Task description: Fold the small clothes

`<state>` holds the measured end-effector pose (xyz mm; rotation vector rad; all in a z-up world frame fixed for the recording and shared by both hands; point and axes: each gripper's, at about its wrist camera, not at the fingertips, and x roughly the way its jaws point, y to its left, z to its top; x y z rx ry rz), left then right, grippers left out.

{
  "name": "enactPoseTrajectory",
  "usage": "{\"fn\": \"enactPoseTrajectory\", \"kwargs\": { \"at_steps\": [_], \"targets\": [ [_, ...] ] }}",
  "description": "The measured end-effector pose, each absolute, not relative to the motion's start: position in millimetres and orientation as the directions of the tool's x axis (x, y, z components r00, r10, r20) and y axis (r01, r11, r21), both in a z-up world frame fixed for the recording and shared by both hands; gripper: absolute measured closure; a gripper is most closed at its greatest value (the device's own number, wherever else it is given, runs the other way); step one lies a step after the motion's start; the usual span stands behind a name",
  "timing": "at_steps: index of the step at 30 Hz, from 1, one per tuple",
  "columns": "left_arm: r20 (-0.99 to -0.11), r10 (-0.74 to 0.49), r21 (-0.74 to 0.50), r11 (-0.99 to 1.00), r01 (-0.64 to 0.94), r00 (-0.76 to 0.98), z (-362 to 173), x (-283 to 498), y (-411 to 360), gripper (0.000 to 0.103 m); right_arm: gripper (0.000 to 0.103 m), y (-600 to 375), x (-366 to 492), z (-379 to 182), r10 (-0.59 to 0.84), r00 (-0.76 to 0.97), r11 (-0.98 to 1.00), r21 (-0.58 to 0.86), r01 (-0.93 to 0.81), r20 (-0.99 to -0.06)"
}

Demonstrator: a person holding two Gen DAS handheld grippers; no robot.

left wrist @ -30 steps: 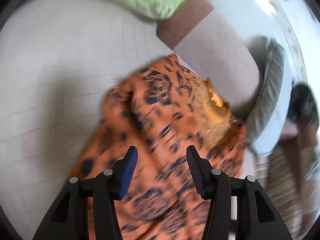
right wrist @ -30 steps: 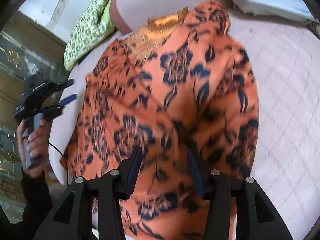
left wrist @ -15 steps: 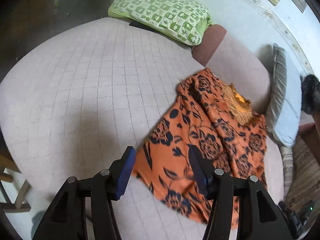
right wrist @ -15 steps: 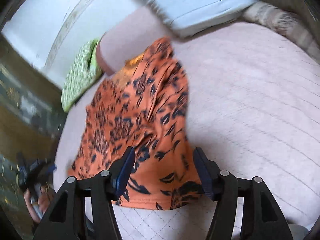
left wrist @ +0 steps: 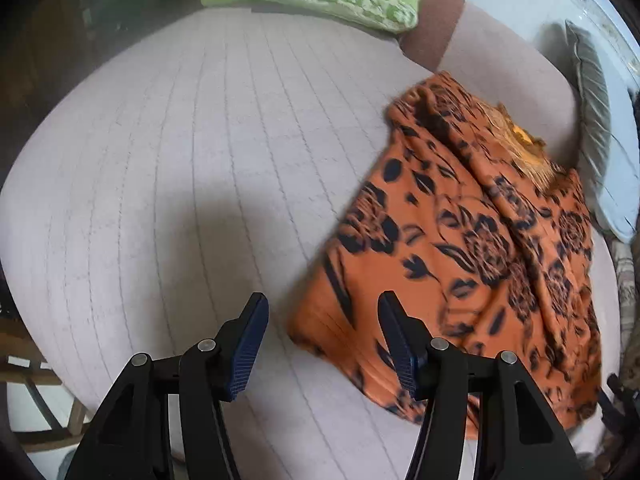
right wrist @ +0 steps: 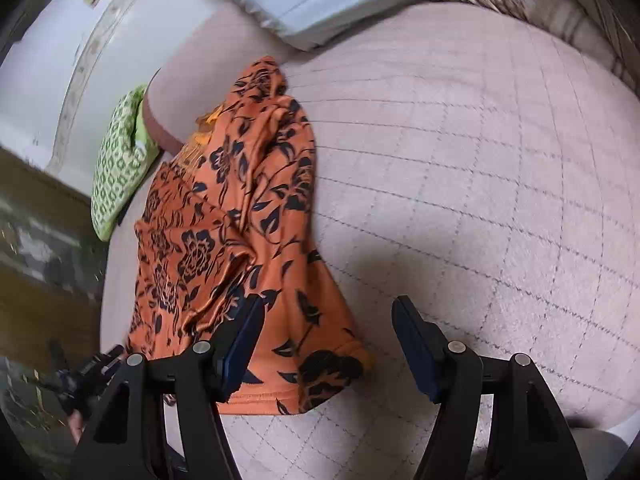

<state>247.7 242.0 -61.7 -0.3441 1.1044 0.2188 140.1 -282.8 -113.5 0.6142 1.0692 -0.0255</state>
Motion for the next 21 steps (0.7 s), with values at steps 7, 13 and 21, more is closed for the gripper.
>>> {"fn": "enactPoseTrajectory", "kwargs": {
  "at_steps": [7, 13, 21],
  "targets": [
    [-0.906, -0.057, -0.237, 0.889, -0.393, 0.419, -90.5, 262.2, 259.5, 0.047, 0.06, -254.4, 164.2, -140.1, 0.295, 0.352, 0.888, 0.391, 0.241, -0.888],
    [-0.924, -0.032, -0.154, 0.943, -0.295, 0.38, -109.8, 279.6, 229.7, 0.078, 0.095, -253.1, 166.5, -147.5, 0.282, 0.32, 0.902, 0.364, 0.232, -0.904],
    [-0.898, -0.117, -0.248, 0.931, -0.268, 0.423, -63.0, 237.9, 245.0, 0.097, 0.098, -262.1, 150.0, -99.5, 0.241, 0.35, 0.918, 0.33, 0.222, -0.905]
  ]
}}
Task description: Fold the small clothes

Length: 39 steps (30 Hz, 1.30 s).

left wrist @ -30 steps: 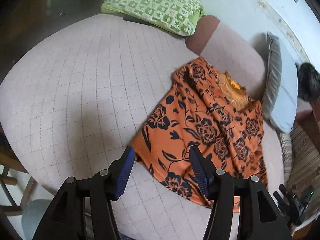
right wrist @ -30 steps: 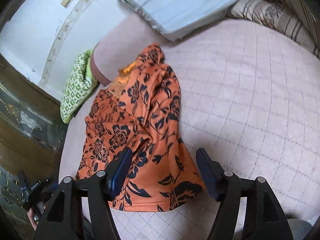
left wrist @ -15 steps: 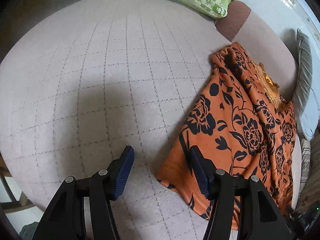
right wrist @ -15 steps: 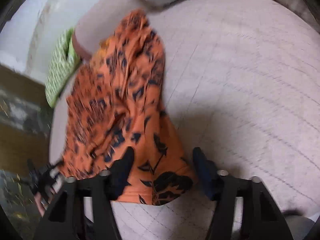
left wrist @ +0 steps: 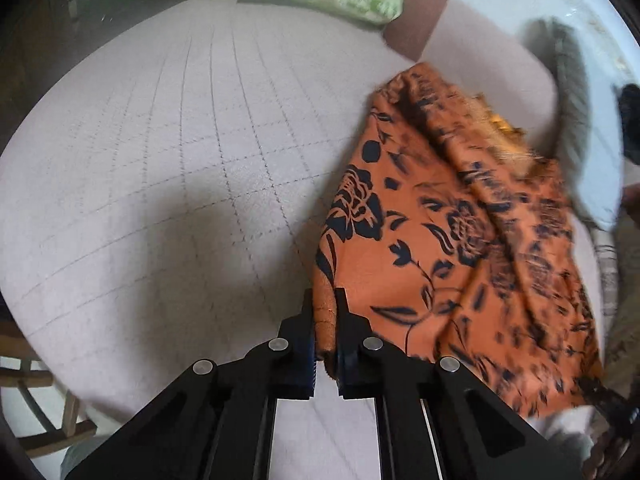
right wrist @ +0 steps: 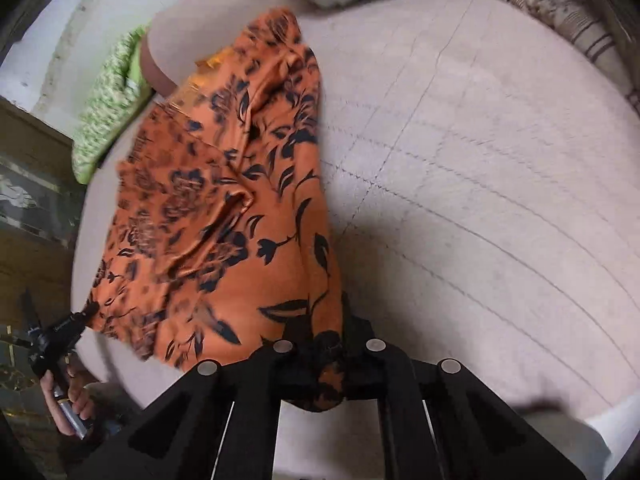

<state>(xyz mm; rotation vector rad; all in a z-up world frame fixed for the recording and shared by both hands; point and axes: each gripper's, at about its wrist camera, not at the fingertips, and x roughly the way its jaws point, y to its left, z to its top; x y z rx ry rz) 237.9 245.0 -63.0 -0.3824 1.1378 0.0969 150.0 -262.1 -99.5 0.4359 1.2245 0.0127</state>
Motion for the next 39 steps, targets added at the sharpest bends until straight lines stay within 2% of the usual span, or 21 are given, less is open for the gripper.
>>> {"fn": "enactPoseTrajectory", "kwargs": {
  "at_steps": [3, 8, 13, 14, 15, 16, 18, 19, 20, 21, 22, 24, 28, 33, 36, 39],
  "targets": [
    [-0.89, -0.161, -0.286, 0.926, -0.246, 0.426, -40.2, 211.5, 246.4, 0.097, 0.098, -265.2, 128.2, -75.3, 0.225, 0.368, 0.924, 0.318, 0.214, -0.902],
    [-0.907, -0.147, -0.255, 0.937, -0.237, 0.394, -26.6, 172.6, 250.3, 0.097, 0.097, -268.0, 94.2, -55.8, 0.244, 0.381, 0.907, 0.349, 0.237, -0.892],
    [-0.944, -0.094, -0.185, 0.945, -0.269, 0.317, -47.1, 158.7, 253.8, 0.095, 0.096, -272.6, 82.9, -82.3, 0.206, 0.302, 0.9, 0.301, 0.316, -0.931],
    [-0.953, -0.086, -0.165, 0.951, -0.261, 0.29, -54.2, 161.9, 250.7, 0.095, 0.099, -274.5, 85.1, -88.3, 0.197, 0.284, 0.9, 0.288, 0.328, -0.938],
    [-0.959, -0.082, -0.154, 0.955, -0.255, 0.271, -58.1, 165.3, 247.3, 0.094, 0.096, -274.4, 90.5, -93.1, 0.195, 0.274, 0.899, 0.283, 0.334, -0.942],
    [-0.959, -0.081, -0.153, 0.955, -0.255, 0.272, -57.5, 165.9, 245.2, 0.091, 0.09, -273.2, 95.2, -90.7, 0.209, 0.282, 0.898, 0.298, 0.325, -0.936],
    [-0.952, -0.09, -0.166, 0.955, -0.245, 0.294, -50.1, 169.3, 244.5, 0.091, 0.068, -268.5, 101.7, -74.3, 0.179, 0.336, 0.909, 0.286, 0.302, -0.925],
    [-0.942, -0.097, -0.182, 0.952, -0.245, 0.321, -44.5, 166.6, 244.4, 0.089, 0.06, -267.5, 101.3, -64.0, 0.147, 0.376, 0.917, 0.268, 0.295, -0.915],
    [-0.927, -0.102, -0.201, 0.947, -0.25, 0.36, -34.3, 161.6, 247.9, 0.086, 0.043, -266.0, 101.0, -50.8, 0.109, 0.421, 0.925, 0.248, 0.289, -0.901],
    [-0.908, -0.103, -0.222, 0.94, -0.258, 0.407, -17.0, 153.3, 251.2, 0.076, 0.034, -266.7, 103.3, -38.0, 0.086, 0.463, 0.929, 0.239, 0.282, -0.882],
    [-0.888, -0.109, -0.246, 0.933, -0.262, 0.446, -4.6, 151.8, 254.6, 0.065, 0.033, -266.2, 107.2, -25.9, 0.079, 0.501, 0.932, 0.243, 0.27, -0.862],
    [-0.852, -0.118, -0.284, 0.922, -0.261, 0.509, 19.4, 153.3, 256.2, 0.051, 0.033, -263.4, 127.4, -3.3, 0.121, 0.559, 0.934, 0.285, 0.216, -0.82],
    [-0.806, -0.156, -0.317, 0.928, -0.195, 0.571, 59.8, 178.8, 241.5, 0.041, 0.033, -253.1, 184.0, 14.0, 0.22, 0.609, 0.927, 0.358, 0.113, -0.762],
    [-0.763, -0.197, -0.339, 0.933, -0.123, 0.615, 59.1, 258.7, 220.4, 0.04, 0.034, -247.4, 253.6, 6.3, 0.33, 0.61, 0.896, 0.442, 0.036, -0.72],
    [-0.791, -0.141, -0.266, 0.956, -0.126, 0.595, 35.8, 316.0, 209.6, 0.04, 0.032, -251.8, 302.7, -16.2, 0.326, 0.596, 0.892, 0.448, 0.064, -0.734],
    [-0.819, -0.181, -0.281, 0.954, -0.105, 0.544, -2.3, 376.4, 200.5, 0.04, 0.032, -258.5, 351.0, -39.9, 0.324, 0.558, 0.9, 0.431, 0.069, -0.764]
  ]
}}
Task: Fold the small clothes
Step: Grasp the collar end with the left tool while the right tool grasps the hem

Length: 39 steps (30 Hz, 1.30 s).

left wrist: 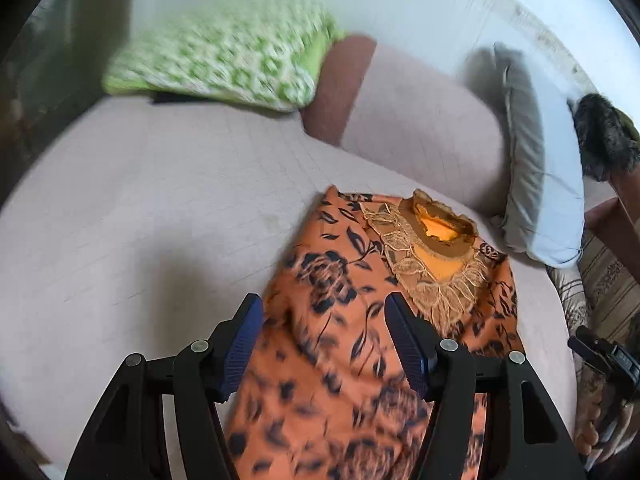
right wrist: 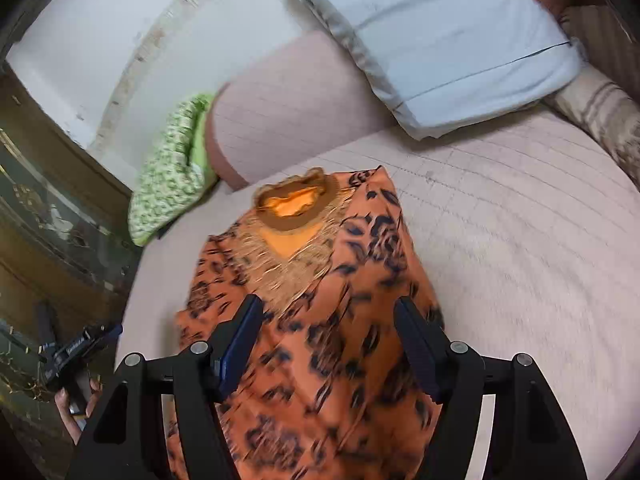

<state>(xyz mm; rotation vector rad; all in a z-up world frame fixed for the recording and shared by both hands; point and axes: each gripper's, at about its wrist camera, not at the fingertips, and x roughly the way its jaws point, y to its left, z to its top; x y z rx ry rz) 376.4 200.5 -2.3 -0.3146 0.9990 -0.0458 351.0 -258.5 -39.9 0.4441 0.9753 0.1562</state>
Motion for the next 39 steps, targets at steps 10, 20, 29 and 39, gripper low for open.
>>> {"fn": "enactPoseTrajectory", "kwargs": {
  "at_steps": [10, 20, 29, 39],
  "targets": [
    [-0.899, -0.177, -0.228, 0.97, -0.082, 0.401, -102.1, 552.8, 180.7, 0.042, 0.038, -285.2, 483.0, -112.6, 0.336, 0.412, 0.907, 0.408, 0.1, -0.847],
    [-0.945, -0.087, -0.118, 0.99, -0.082, 0.317, -174.9, 639.7, 155.0, 0.077, 0.079, -286.9, 540.1, -163.3, 0.292, 0.341, 0.916, 0.364, 0.17, -0.893],
    [-0.845, -0.275, -0.331, 0.943, -0.043, 0.459, -110.9, 592.1, 182.6, 0.095, 0.092, -290.9, 493.3, -97.7, 0.317, 0.458, 0.915, 0.395, 0.084, -0.831],
    [-0.625, -0.385, -0.479, 0.876, 0.055, 0.679, -22.9, 375.1, 227.3, 0.094, 0.092, -292.1, 271.9, 8.8, 0.386, 0.64, 0.904, 0.411, -0.12, -0.664]
  ]
}}
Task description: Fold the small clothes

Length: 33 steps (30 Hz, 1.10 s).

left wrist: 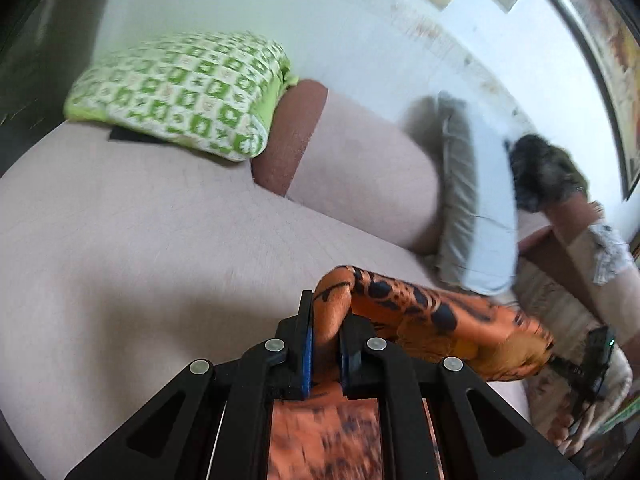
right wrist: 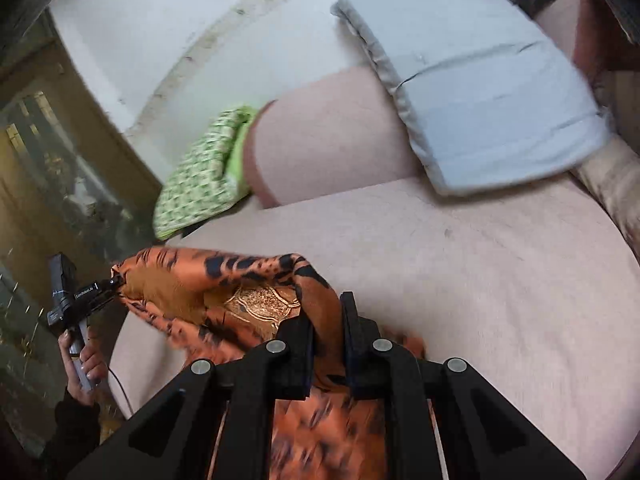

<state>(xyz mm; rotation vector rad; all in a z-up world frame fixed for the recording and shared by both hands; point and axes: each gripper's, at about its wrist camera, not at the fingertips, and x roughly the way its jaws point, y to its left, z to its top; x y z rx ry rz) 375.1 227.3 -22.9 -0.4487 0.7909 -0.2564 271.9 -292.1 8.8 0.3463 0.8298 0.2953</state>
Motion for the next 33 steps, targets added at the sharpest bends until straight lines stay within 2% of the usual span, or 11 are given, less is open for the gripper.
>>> {"fn": "enactPoseTrajectory", "kwargs": {
  "at_steps": [2, 6, 10, 14, 18, 23, 25, 26, 27, 29, 33],
  "targets": [
    [-0.601, -0.395, -0.507, 0.861, 0.051, 0.695, -27.1, 325.7, 234.0, 0.094, 0.092, -289.2, 224.7, 7.2, 0.384, 0.651, 0.904, 0.41, -0.121, -0.655],
    [-0.671, -0.333, -0.451, 0.893, -0.009, 0.662, -56.9, 242.5, 240.8, 0.094, 0.092, -270.1, 156.0, -18.0, 0.325, 0.633, 0.931, 0.357, -0.083, -0.702],
    [-0.784, -0.327, -0.459, 0.878, -0.139, 0.527, -111.7, 217.1, 242.7, 0.094, 0.092, -263.8, 131.7, -67.5, 0.292, 0.526, 0.936, 0.353, 0.016, -0.799],
    [-0.782, -0.337, -0.48, 0.862, -0.162, 0.524, -112.8, 215.1, 243.8, 0.094, 0.092, -263.8, 111.6, -67.6, 0.263, 0.496, 0.94, 0.335, 0.06, -0.828],
    [-0.861, -0.246, -0.357, 0.915, -0.186, 0.445, -119.4, 210.4, 229.9, 0.093, 0.091, -257.1, 107.4, -68.2, 0.203, 0.454, 0.961, 0.265, 0.075, -0.868],
    [-0.944, -0.152, -0.22, 0.951, -0.217, 0.293, -138.3, 229.7, 215.8, 0.083, 0.086, -256.0, 110.7, -103.3, 0.186, 0.32, 0.967, 0.23, 0.106, -0.929],
    [-0.931, -0.175, -0.248, 0.947, -0.203, 0.32, -130.5, 225.5, 217.1, 0.079, 0.083, -254.8, 104.2, -96.1, 0.192, 0.332, 0.968, 0.234, 0.09, -0.924],
    [-0.92, -0.189, -0.266, 0.944, -0.195, 0.343, -123.8, 218.4, 219.5, 0.077, 0.076, -253.0, 99.7, -89.4, 0.189, 0.341, 0.97, 0.23, 0.082, -0.921],
    [-0.905, -0.204, -0.288, 0.94, -0.185, 0.375, -116.4, 207.2, 222.1, 0.071, 0.06, -252.6, 93.3, -81.7, 0.184, 0.351, 0.972, 0.224, 0.076, -0.918],
    [-0.888, -0.206, -0.3, 0.937, -0.177, 0.411, -104.3, 184.3, 225.5, 0.064, 0.048, -258.4, 81.3, -67.4, 0.175, 0.383, 0.971, 0.223, 0.085, -0.907],
    [-0.84, -0.255, -0.369, 0.916, -0.16, 0.479, -67.5, 150.5, 230.9, 0.06, 0.045, -267.2, 62.2, -43.2, 0.22, 0.46, 0.951, 0.294, 0.095, -0.86]
  ]
}}
